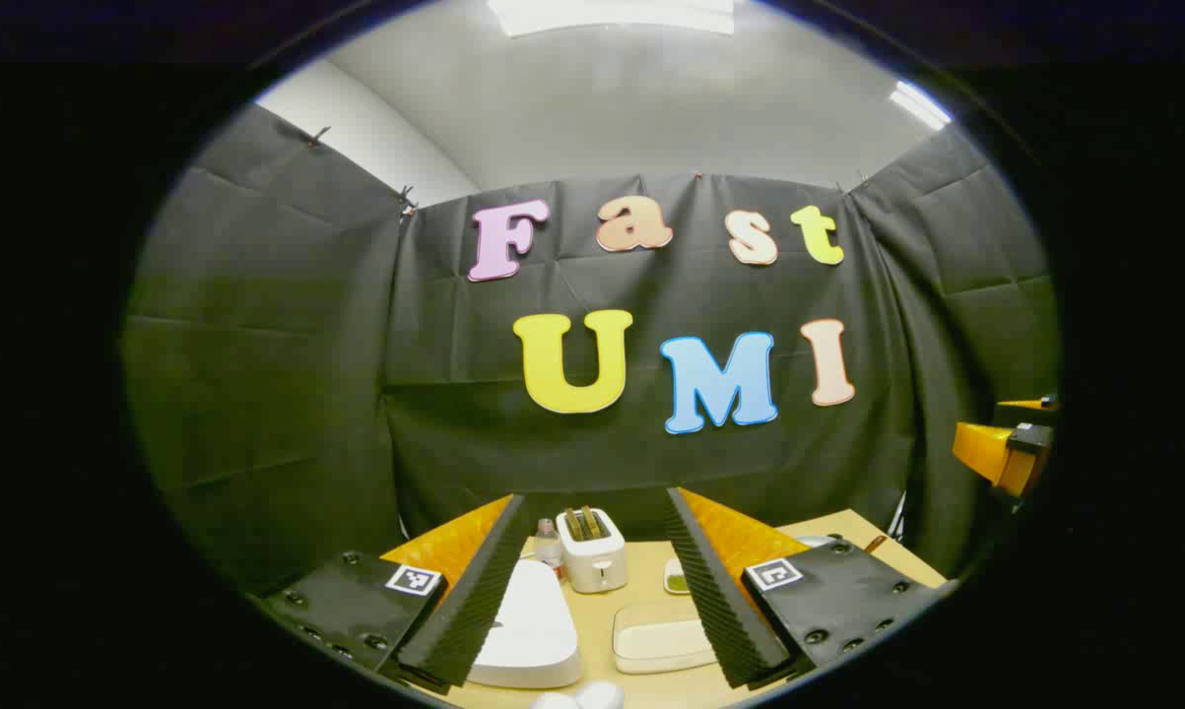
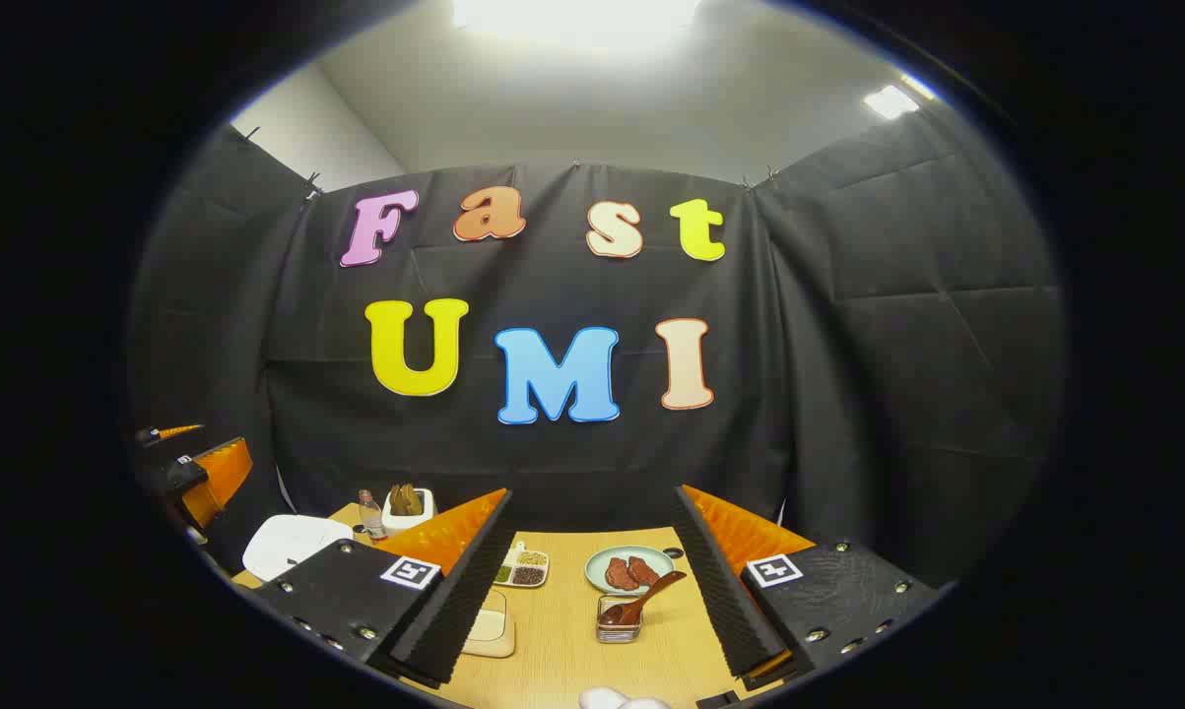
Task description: Close the left gripper, press the button to open the rice cooker; take a wooden spoon from the chopstick holder with the right hand, scoop a spoonful of rice and pour it into the rice cooker, then put the wooden spoon back into the chopstick holder.
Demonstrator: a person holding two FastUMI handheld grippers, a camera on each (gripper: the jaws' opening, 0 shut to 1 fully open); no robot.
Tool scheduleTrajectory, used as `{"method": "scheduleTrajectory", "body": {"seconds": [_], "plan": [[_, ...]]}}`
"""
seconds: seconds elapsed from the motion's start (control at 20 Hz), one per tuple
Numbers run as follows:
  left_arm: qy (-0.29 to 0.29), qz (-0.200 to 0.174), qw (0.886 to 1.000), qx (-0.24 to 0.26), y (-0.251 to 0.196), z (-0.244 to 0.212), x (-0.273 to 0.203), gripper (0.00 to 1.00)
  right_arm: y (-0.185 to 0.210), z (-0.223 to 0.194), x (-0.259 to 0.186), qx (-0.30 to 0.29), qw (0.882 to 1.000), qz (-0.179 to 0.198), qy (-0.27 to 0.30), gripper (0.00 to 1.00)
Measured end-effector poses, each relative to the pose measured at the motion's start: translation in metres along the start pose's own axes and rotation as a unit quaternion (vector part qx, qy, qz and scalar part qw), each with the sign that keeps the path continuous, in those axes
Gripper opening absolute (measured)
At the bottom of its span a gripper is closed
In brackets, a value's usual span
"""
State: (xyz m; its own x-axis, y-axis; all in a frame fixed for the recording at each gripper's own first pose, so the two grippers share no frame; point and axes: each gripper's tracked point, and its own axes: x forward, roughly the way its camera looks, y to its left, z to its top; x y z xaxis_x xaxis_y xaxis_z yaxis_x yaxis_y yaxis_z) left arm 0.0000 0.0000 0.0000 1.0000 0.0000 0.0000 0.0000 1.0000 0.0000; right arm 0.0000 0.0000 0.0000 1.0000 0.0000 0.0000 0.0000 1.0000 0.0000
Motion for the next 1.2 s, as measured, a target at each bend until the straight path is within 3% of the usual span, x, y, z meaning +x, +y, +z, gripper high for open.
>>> {"method": "scheduleTrajectory", "body": {"seconds": [0.7,1.2], "plan": [[-0.014,0.016,1.000,0.010,0.003,0.011,0.005,0.95,0.008,-0.002,0.012,0.023,1.000,0.018,0.000,0.97],[-0.006,0.023,1.000,0.000,0.010,0.003,0.009,0.97,0.009,0.006,0.013,-0.002,1.000,0.021,-0.015,0.97]]}}
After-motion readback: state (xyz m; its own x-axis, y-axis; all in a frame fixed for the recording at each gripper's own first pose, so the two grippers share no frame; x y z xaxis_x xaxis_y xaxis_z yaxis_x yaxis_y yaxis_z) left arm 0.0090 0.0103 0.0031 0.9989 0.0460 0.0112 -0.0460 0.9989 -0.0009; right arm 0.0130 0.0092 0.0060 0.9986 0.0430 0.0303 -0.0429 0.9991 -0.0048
